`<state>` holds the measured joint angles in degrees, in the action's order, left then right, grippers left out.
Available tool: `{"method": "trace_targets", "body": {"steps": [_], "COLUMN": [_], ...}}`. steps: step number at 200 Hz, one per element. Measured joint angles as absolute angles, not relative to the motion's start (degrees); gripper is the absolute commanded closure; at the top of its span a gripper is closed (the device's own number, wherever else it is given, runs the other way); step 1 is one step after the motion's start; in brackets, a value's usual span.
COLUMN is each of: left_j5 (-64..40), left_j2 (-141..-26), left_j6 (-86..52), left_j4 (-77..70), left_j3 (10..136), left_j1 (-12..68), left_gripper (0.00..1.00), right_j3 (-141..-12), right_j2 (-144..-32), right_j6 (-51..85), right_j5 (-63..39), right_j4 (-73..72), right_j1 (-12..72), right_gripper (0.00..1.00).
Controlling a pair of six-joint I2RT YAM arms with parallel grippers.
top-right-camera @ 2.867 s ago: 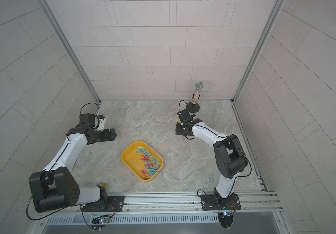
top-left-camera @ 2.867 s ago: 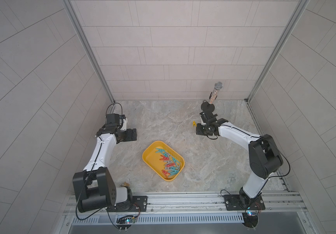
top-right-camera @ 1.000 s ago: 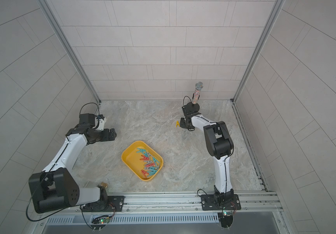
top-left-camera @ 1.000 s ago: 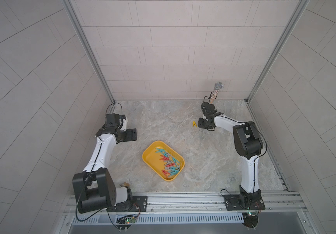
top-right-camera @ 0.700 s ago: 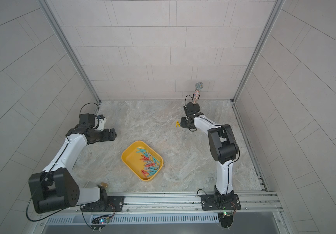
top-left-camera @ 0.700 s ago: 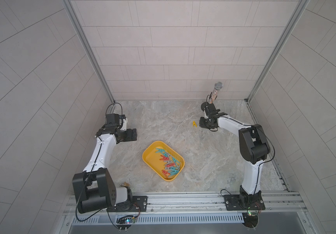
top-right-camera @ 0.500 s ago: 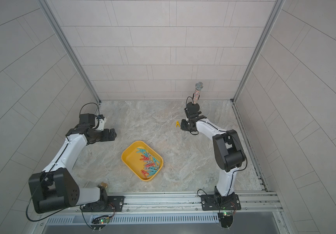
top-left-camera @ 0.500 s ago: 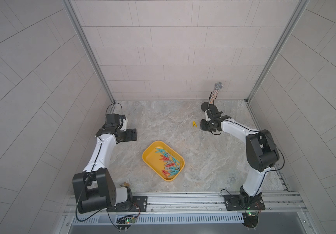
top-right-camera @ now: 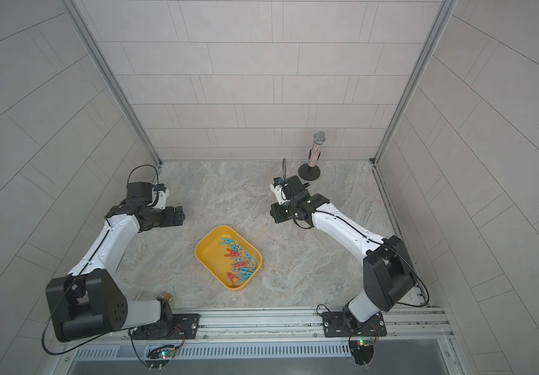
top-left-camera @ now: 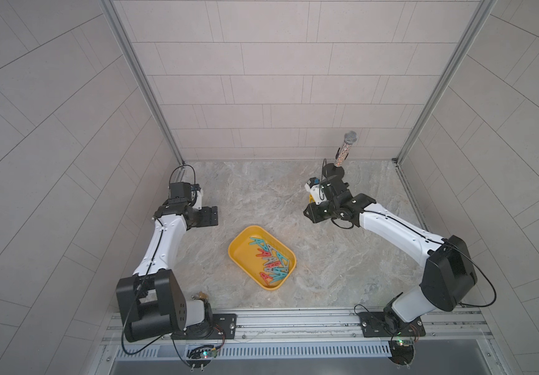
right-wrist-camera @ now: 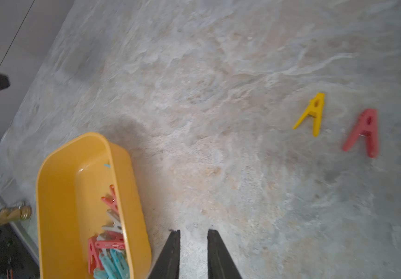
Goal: Take the clothespins out of the storage box
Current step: Pick up the clothespin from the storage box.
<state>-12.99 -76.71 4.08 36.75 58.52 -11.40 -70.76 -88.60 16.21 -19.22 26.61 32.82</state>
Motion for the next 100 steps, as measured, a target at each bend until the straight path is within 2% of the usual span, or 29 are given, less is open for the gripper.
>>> {"method": "trace_targets", "body": {"steps": [40,73,100], "left_j5": [-10.46,-9.63,-9.28], "left_j2": [-76.71,-76.71,-76.71], "left_j6": [4.01,3.90,3.90], "left_j4": [36.77,36.77,36.77], "left_j3": [58.52,58.52,58.52], "left_j1": [-11.51,-11.62,-11.73], "left_gripper": [0.00,0.00,0.00], "right_j3": [-75.48,-81.73,-85.03], "right_j2": [-91.29,-98.85,-105.30], "right_j6": [8.21,3.14,0.78], "right_j5": [-23.09,-23.00,-22.33], "right_j4": [29.82,32.36,34.37], "right_j1": [43.07,51.24,54.41], "right_gripper": [0.76,0.76,0.76]}}
